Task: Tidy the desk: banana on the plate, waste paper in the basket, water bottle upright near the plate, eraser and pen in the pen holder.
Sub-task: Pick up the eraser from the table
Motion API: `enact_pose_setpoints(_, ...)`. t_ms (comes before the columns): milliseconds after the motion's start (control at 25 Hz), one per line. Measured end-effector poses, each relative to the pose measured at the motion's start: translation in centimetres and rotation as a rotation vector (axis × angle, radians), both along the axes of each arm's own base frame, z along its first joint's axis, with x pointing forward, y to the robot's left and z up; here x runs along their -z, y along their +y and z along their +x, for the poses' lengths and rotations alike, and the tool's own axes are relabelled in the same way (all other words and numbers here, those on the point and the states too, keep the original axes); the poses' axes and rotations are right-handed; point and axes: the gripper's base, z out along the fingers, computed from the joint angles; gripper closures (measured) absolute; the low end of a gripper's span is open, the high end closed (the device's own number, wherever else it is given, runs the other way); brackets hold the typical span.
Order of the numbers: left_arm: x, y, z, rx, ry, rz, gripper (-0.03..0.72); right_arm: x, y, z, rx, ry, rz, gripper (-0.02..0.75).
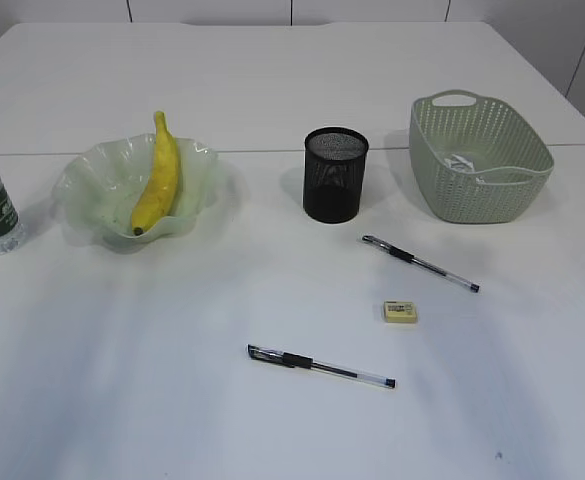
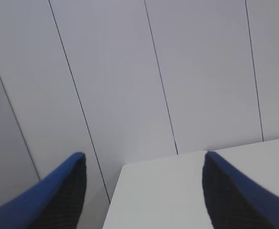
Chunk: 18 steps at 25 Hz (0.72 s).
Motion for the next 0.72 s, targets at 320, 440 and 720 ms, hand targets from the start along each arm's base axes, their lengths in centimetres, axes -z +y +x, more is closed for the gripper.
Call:
enact_pose_setpoints(320, 0.0, 0.0, 0.0, 0.0, 0.0, 0.0, 0.151, 2.6, 0.1, 1.6, -0.039, 0.074, -0.039, 0.195)
enact_pose_setpoints(440, 0.0, 0.0, 0.0, 0.0, 0.0, 0.0, 0.151, 3.0, 0.1, 2.0, -0.081, 0.081, -0.074, 0.196)
enact_pose_setpoints(720, 0.1, 0.0, 0.0, -0.004, 0.013, -0.002, 0.151, 4.1, 0.1, 3.0, -0.104, 0.114, -0.092, 0.197)
